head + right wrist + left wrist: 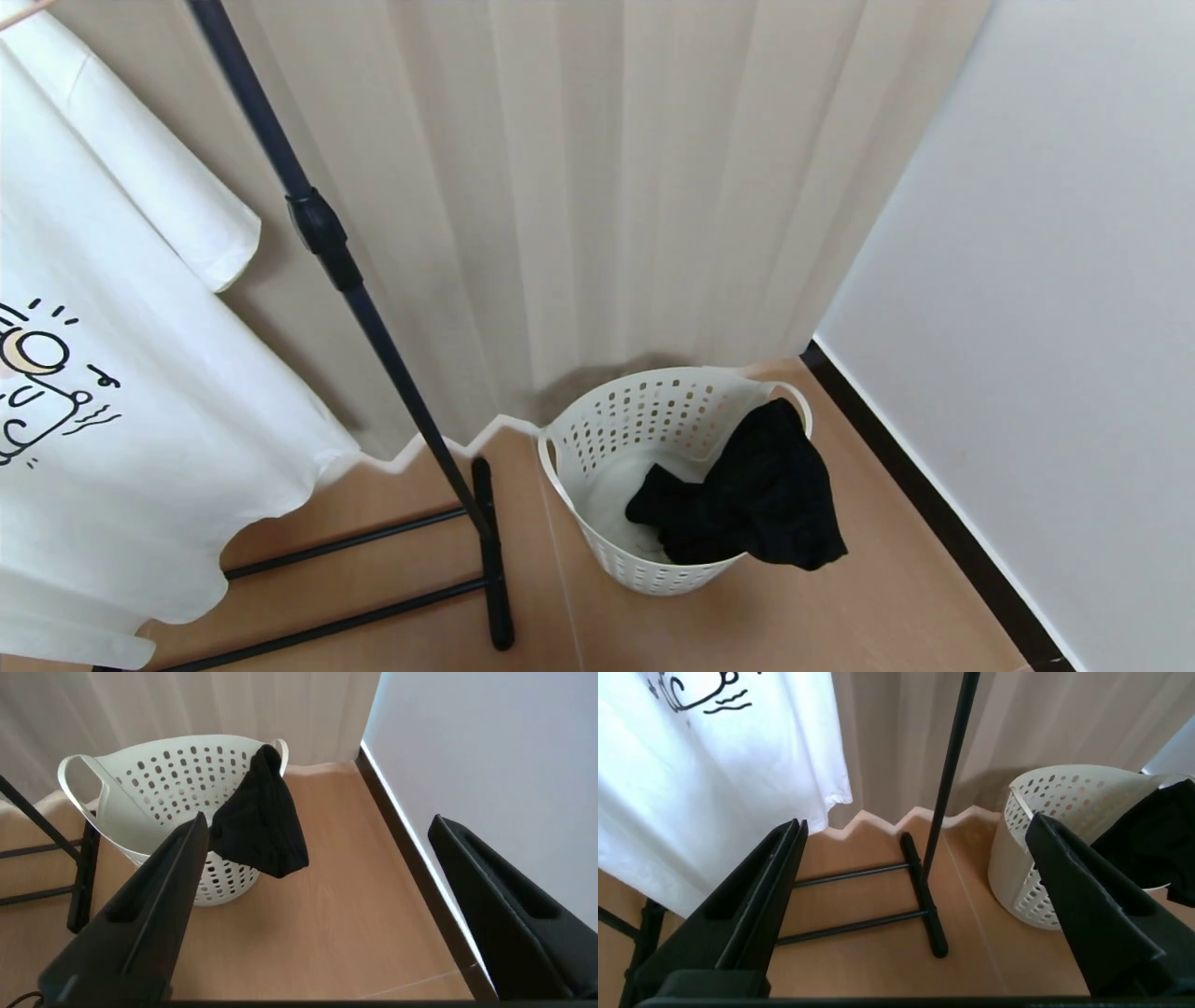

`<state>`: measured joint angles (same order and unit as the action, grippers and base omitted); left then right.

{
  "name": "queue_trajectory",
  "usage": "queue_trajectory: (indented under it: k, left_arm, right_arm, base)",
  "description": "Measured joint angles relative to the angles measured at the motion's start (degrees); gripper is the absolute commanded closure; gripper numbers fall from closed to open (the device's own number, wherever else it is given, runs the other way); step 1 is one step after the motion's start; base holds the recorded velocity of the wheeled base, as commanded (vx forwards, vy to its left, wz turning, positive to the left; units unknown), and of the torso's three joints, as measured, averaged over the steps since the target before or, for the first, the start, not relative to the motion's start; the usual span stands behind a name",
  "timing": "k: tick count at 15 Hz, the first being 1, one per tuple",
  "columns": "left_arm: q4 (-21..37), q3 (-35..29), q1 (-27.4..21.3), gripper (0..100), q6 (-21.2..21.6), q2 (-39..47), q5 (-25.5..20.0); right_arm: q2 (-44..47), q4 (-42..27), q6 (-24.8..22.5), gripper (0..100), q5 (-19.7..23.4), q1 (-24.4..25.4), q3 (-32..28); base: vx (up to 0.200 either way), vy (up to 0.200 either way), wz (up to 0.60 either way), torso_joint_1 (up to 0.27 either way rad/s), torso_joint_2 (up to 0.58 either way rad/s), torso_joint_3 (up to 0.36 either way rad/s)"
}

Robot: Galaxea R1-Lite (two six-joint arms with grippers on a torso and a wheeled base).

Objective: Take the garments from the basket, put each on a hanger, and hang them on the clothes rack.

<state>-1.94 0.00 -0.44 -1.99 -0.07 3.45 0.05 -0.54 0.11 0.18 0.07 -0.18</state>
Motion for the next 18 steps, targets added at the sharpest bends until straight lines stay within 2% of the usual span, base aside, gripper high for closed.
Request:
queue_trajectory:
  k: [7,11,16,18]
  left_arm:
    - [-0.02,0.0,0.0,0,-0.01,0.0,0.0]
    - [-0.06,0.0,0.0,0,-0.01,0.0,0.11]
    - [-0.09,0.0,0.0,0,-0.09,0.0,0.16]
    - [-0.09,0.0,0.0,0,-0.01,0.0,0.11]
  right_arm:
    - [0.0,-0.3,-0.18,0,-0.34,0.0,-0.11]
    - [1.99,-1.4,-0.65,0,-0.8,-0.43,-0.52]
    - [20.48,4.39,-2.38,0,0.2,2.29,-2.1]
    - [30.03,5.79,-6.31,0,0.41,4.08,-5.05]
  base:
    - [0.0,0.0,0.0,-0.001,0.0,-0.189]
    - [0.0,0.0,0.0,0.002,0.0,-0.021]
    - [0.0,0.0,0.0,0.0,0.0,0.0]
    - [0.0,0.0,0.0,0.0,0.0,0.0]
